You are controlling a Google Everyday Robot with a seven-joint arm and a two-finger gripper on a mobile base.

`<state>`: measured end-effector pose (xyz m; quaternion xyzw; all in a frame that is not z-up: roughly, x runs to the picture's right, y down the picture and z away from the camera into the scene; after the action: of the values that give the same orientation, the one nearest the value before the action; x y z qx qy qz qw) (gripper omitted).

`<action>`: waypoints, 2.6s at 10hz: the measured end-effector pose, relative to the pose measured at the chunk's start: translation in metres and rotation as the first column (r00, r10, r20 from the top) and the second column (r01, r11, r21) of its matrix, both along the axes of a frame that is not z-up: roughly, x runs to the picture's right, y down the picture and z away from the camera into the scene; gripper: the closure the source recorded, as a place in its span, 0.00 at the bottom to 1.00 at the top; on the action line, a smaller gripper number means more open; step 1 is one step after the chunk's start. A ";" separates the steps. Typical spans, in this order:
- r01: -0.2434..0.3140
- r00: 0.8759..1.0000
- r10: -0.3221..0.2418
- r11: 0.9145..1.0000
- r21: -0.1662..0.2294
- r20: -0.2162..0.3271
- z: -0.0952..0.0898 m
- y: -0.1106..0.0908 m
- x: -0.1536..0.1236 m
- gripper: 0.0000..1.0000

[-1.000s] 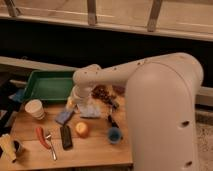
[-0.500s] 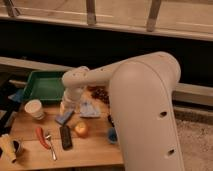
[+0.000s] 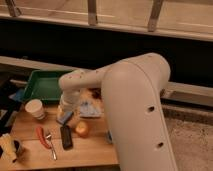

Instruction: Place eraser in red bowl

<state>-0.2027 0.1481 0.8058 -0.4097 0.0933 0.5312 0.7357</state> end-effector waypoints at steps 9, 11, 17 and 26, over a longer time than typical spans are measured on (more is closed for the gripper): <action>0.030 0.999 -0.031 0.995 -0.096 -0.009 0.008 0.055 -0.015 0.38; 0.036 0.999 -0.038 0.993 -0.108 -0.015 0.009 0.062 -0.015 0.46; 0.022 0.999 -0.025 0.996 -0.085 -0.036 0.008 0.057 -0.008 1.00; -0.293 0.956 0.286 0.936 0.193 0.063 -0.024 -0.149 0.108 1.00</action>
<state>-0.0948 -0.0013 0.7818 -0.3519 -0.0345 0.6334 0.6883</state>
